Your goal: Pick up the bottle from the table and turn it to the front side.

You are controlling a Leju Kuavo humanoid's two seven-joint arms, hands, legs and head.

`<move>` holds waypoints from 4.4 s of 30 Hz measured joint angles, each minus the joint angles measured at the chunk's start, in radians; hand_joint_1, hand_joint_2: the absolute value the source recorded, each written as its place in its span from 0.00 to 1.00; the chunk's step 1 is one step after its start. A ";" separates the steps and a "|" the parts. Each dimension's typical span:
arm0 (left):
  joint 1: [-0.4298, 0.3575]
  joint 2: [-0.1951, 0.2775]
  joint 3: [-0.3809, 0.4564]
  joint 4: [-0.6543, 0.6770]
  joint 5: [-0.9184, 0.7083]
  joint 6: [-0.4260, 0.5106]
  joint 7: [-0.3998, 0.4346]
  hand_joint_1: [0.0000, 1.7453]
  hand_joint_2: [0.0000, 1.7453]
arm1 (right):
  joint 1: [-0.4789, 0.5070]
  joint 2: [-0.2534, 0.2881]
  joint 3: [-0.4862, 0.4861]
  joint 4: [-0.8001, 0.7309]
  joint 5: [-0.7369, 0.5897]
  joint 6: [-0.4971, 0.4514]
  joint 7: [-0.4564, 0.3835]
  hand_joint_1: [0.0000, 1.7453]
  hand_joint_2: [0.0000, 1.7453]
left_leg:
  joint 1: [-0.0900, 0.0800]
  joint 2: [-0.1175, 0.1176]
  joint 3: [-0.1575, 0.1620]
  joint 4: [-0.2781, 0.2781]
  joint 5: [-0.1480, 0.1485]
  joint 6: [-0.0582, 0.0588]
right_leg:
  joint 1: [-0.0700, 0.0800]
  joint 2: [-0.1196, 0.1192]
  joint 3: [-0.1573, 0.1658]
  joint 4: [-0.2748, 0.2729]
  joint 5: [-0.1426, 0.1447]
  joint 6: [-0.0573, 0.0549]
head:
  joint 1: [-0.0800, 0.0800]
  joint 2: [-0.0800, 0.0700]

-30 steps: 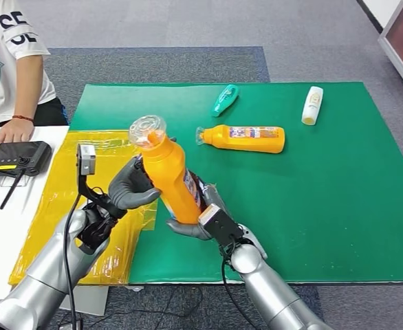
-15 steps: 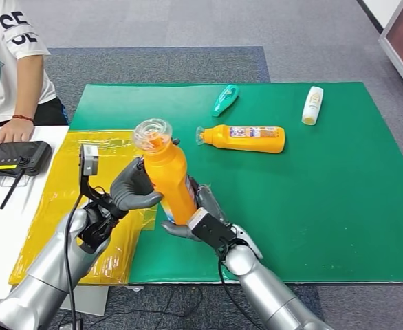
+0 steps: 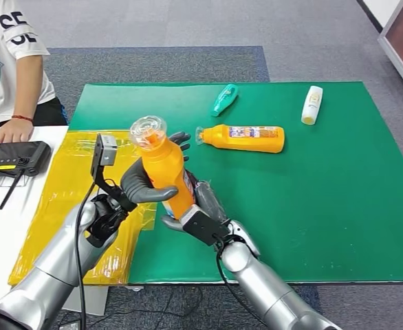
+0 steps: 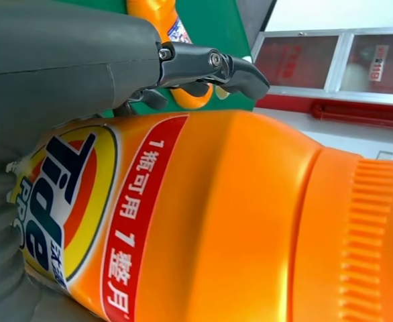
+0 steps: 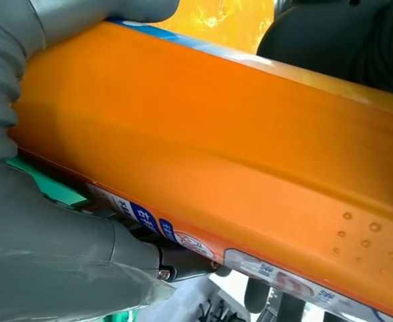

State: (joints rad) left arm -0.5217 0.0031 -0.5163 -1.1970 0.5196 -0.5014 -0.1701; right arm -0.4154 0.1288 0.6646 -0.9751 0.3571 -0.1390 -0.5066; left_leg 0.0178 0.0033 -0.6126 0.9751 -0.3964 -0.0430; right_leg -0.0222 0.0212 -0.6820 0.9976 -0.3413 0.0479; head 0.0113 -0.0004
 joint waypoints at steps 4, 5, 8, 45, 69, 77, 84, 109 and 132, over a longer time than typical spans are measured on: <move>0.001 0.000 -0.002 0.008 0.000 0.000 0.000 0.00 1.00 | -0.003 0.001 0.003 0.012 0.014 -0.021 0.007 1.00 1.00 | 0.000 0.000 0.000 0.000 0.000 0.000 | 0.000 0.000 0.000 0.000 0.000 0.000 | 0.000 0.000; 0.001 0.000 -0.003 0.010 0.000 0.000 0.000 0.00 1.00 | -0.004 0.001 0.005 0.015 0.023 -0.031 0.011 1.00 1.00 | 0.000 0.000 0.000 0.000 0.000 0.000 | 0.000 0.000 0.000 0.000 0.000 0.000 | 0.000 0.000; 0.002 0.000 -0.004 0.013 -0.002 0.005 0.000 0.00 1.00 | -0.005 0.004 0.011 0.025 0.069 -0.093 0.036 1.00 1.00 | 0.000 0.000 0.000 0.000 0.000 0.000 | 0.000 0.000 0.000 0.000 0.000 0.000 | 0.000 0.000; 0.046 0.008 0.007 0.019 -0.037 0.022 -0.006 0.75 1.00 | 0.000 0.041 0.009 0.104 0.109 -0.185 0.088 1.00 1.00 | 0.000 0.000 -0.001 0.000 0.000 0.000 | 0.000 0.000 -0.001 0.000 0.000 0.000 | 0.000 0.000; 0.058 0.008 0.009 0.021 -0.108 0.056 -0.037 1.00 1.00 | 0.014 0.047 0.006 0.104 0.114 -0.192 0.094 0.00 1.00 | 0.000 0.000 -0.002 0.000 0.001 0.000 | 0.000 0.000 -0.001 0.000 0.001 0.000 | 0.000 0.000; 0.072 0.013 0.014 0.021 -0.126 0.056 -0.047 1.00 1.00 | 0.017 0.047 0.006 0.104 0.106 -0.178 0.103 0.00 1.00 | 0.000 0.000 -0.002 0.000 0.001 -0.001 | 0.000 0.000 -0.001 0.000 0.001 0.000 | 0.000 0.000; 0.087 0.017 0.019 0.017 -0.150 0.058 -0.058 1.00 1.00 | 0.022 0.047 0.006 0.104 0.090 -0.164 0.105 0.00 1.00 | 0.000 0.000 -0.002 0.000 0.001 -0.001 | 0.000 0.000 -0.001 0.000 0.001 0.000 | 0.000 0.000; 0.181 0.071 0.026 -0.119 -0.272 0.122 -0.116 1.00 1.00 | 0.129 -0.010 -0.304 -0.099 -0.396 0.082 -0.011 0.00 1.00 | -0.001 0.000 -0.003 0.000 0.001 -0.001 | -0.001 0.000 -0.002 0.000 0.001 0.001 | 0.000 0.000; 0.229 0.101 0.043 -0.205 -0.356 0.149 -0.129 1.00 1.00 | 0.205 -0.046 -0.469 -0.338 -0.332 0.058 -0.008 0.00 1.00 | 0.000 0.000 -0.003 0.000 0.002 -0.001 | 0.000 0.000 -0.003 -0.001 0.003 0.001 | 0.000 0.000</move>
State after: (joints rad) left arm -0.2922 0.1045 -0.4733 -1.4015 0.1631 -0.3522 -0.2992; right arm -0.2108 0.0829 0.1954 -1.3134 0.0247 -0.0807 -0.5142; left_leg 0.0174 0.0033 -0.6160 0.9752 -0.3940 -0.0443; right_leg -0.0226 0.0211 -0.6855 0.9971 -0.3386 0.0490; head 0.0113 -0.0004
